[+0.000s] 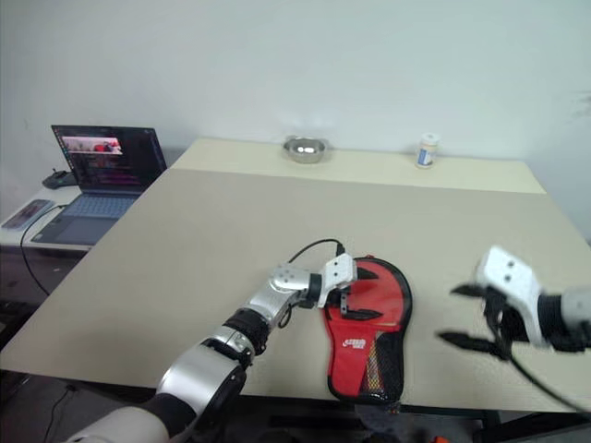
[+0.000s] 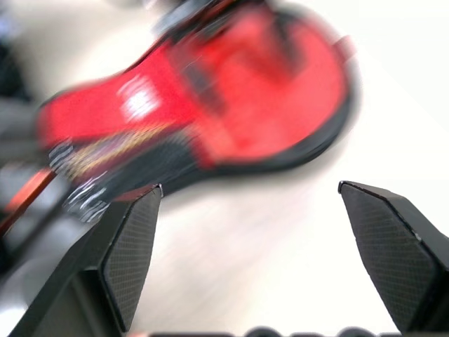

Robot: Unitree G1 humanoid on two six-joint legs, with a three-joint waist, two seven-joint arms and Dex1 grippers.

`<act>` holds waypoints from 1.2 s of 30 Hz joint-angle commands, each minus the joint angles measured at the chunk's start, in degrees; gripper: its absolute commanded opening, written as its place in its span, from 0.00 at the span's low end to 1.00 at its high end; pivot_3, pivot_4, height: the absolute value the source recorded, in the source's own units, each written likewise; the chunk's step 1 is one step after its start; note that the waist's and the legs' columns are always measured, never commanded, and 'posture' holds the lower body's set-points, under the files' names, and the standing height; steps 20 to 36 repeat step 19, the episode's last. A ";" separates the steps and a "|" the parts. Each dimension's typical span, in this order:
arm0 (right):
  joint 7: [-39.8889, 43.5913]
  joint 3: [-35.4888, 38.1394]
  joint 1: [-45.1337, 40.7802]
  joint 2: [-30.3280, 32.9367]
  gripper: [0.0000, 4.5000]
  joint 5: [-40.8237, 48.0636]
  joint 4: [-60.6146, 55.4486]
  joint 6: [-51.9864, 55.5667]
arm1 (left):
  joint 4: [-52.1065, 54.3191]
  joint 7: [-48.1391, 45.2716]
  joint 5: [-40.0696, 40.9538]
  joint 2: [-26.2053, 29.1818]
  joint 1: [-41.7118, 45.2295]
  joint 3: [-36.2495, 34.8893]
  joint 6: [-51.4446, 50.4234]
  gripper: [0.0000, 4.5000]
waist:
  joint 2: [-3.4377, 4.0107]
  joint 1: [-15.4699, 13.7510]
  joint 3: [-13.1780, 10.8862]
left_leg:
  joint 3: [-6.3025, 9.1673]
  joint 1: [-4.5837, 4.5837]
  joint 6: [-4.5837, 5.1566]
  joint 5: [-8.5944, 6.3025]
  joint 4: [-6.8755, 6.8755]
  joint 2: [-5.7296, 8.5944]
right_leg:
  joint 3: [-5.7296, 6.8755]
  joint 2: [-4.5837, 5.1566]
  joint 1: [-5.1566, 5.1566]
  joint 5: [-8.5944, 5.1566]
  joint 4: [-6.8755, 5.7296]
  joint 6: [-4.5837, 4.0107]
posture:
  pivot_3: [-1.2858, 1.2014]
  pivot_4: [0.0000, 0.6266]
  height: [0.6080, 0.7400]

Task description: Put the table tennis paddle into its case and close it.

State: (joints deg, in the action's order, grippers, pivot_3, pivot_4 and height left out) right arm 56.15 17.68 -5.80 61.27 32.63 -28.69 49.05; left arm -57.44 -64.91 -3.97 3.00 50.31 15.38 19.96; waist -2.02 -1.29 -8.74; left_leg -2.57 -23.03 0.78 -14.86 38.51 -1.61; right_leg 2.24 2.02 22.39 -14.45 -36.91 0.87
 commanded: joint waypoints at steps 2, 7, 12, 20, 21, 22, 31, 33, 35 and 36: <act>-5.47 -8.56 -8.36 -10.61 0.99 -7.08 14.28 -12.06 | 12.77 -1.90 3.38 2.11 -1.89 -1.33 -4.93 1.00 | 0.14 0.03 -0.10 | -0.16 -0.07 0.00 0.01 -0.29 0.07 | -0.15 -0.02 0.28 0.02 -0.06 -0.06 | 0.52 0.24 1.00; -5.65 -13.26 -15.35 -19.73 0.99 -13.47 30.49 -27.78 | 30.69 -1.17 7.28 7.52 -8.31 -3.01 -16.08 1.00 | 0.73 0.56 -0.37 | -0.29 -0.68 -0.05 0.06 -0.34 -0.02 | -0.30 -0.44 1.10 0.16 -0.28 -0.29 | 0.52 0.24 1.00; -3.77 -13.53 -17.69 -22.23 0.99 -14.44 37.98 -34.32 | 43.31 1.36 9.97 12.98 -15.93 -5.04 -25.40 1.00 | 0.90 0.61 -0.48 | -0.31 -0.71 -0.05 0.06 -0.37 -0.04 | -0.30 -0.44 1.13 0.15 -0.24 -0.31 | 0.52 0.24 1.00; -5.06 -11.18 -13.85 -21.53 0.99 -12.21 30.38 -30.37 | 44.69 7.39 11.90 15.46 -18.40 -8.37 -31.10 1.00 | 0.92 0.24 -0.50 | -0.24 -0.71 -0.06 0.07 -0.19 -0.04 | -0.24 -0.41 1.07 0.15 -0.35 -0.31 | 0.52 0.24 1.00; -5.06 -11.18 -13.85 -21.53 0.99 -12.21 30.38 -30.37 | 44.69 7.39 11.90 15.46 -18.40 -8.37 -31.10 1.00 | 0.92 0.24 -0.50 | -0.24 -0.71 -0.06 0.07 -0.19 -0.04 | -0.24 -0.41 1.07 0.15 -0.35 -0.31 | 0.52 0.24 1.00; -5.06 -11.18 -13.85 -21.53 0.99 -12.21 30.38 -30.37 | 44.69 7.39 11.90 15.46 -18.40 -8.37 -31.10 1.00 | 0.92 0.24 -0.50 | -0.24 -0.71 -0.06 0.07 -0.19 -0.04 | -0.24 -0.41 1.07 0.15 -0.35 -0.31 | 0.52 0.24 1.00; -5.06 -11.18 -13.85 -21.53 0.99 -12.21 30.38 -30.37 | 44.69 7.39 11.90 15.46 -18.40 -8.37 -31.10 1.00 | 0.92 0.24 -0.50 | -0.24 -0.71 -0.06 0.07 -0.19 -0.04 | -0.24 -0.41 1.07 0.15 -0.35 -0.31 | 0.52 0.24 1.00; -5.06 -11.18 -13.85 -21.53 0.99 -12.21 30.38 -30.37 | 44.69 7.39 11.90 15.46 -18.40 -8.37 -31.10 1.00 | 0.92 0.24 -0.50 | -0.24 -0.71 -0.06 0.07 -0.19 -0.04 | -0.24 -0.41 1.07 0.15 -0.35 -0.31 | 0.52 0.24 1.00; -5.06 -11.18 -13.85 -21.53 0.99 -12.21 30.38 -30.37 | 44.69 7.39 11.90 15.46 -18.40 -8.37 -31.10 1.00 | 0.92 0.24 -0.50 | -0.24 -0.71 -0.06 0.07 -0.19 -0.04 | -0.24 -0.41 1.07 0.15 -0.35 -0.31 | 0.52 0.24 1.00; -5.06 -11.18 -13.85 -21.53 0.99 -12.21 30.38 -30.37 | 44.69 7.39 11.90 15.46 -18.40 -8.37 -31.10 1.00 | 0.92 0.24 -0.50 | -0.24 -0.71 -0.06 0.07 -0.19 -0.04 | -0.24 -0.41 1.07 0.15 -0.35 -0.31 | 0.52 0.24 1.00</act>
